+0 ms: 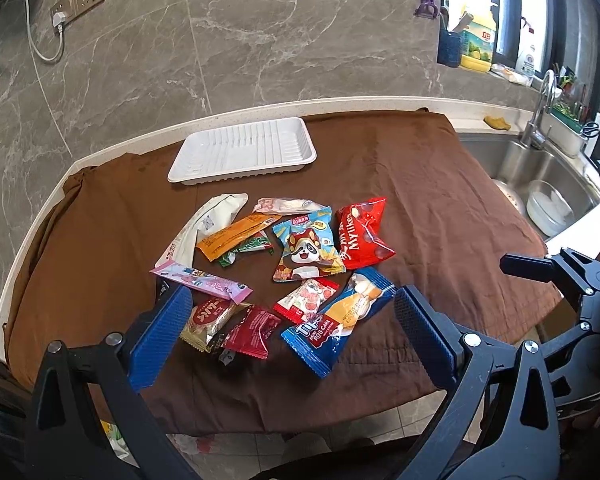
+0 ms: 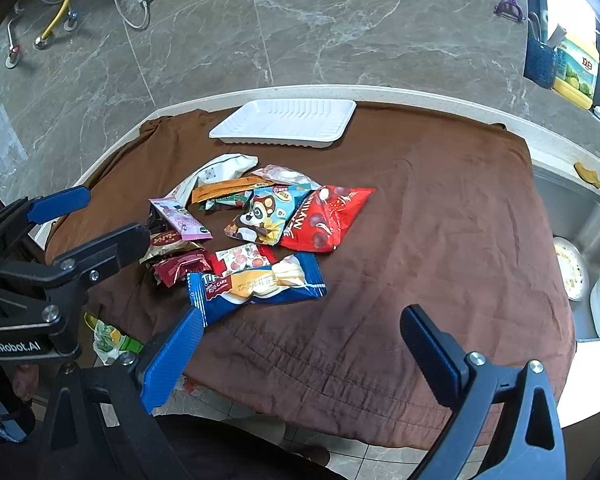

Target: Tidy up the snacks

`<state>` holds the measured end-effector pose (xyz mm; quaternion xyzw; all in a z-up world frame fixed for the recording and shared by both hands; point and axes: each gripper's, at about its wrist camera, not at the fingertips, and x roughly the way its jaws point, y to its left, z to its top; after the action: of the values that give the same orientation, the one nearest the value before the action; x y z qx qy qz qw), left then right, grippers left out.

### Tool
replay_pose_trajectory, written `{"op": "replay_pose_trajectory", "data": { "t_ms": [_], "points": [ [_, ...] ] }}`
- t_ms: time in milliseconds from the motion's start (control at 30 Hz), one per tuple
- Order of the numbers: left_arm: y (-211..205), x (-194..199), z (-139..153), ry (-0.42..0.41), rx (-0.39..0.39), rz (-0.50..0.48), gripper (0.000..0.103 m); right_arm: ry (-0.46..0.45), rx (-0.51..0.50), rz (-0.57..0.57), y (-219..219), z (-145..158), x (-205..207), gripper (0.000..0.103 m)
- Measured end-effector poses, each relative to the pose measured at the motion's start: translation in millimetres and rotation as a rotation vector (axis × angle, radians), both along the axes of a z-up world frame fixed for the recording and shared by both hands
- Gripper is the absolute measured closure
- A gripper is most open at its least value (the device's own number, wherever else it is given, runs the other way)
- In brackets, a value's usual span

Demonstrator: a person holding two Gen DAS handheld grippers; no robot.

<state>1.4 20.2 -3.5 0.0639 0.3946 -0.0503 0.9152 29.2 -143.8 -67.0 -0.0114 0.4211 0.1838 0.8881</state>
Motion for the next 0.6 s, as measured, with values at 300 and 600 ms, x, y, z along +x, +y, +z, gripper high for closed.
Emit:
{"op": "replay_pose_trajectory", "data": {
  "t_ms": [300,600],
  "points": [
    [0.2,-1.5,-0.6,-0.003,-0.001,0.0,0.0,0.001,-0.001,0.001,-0.1,0.7,-0.3,0.002],
    [0.6,-2.6,-0.7,-0.002,-0.002,-0.002,0.0,0.001,0.001,0.001,0.5,0.6,-1.2,0.002]
  ]
}}
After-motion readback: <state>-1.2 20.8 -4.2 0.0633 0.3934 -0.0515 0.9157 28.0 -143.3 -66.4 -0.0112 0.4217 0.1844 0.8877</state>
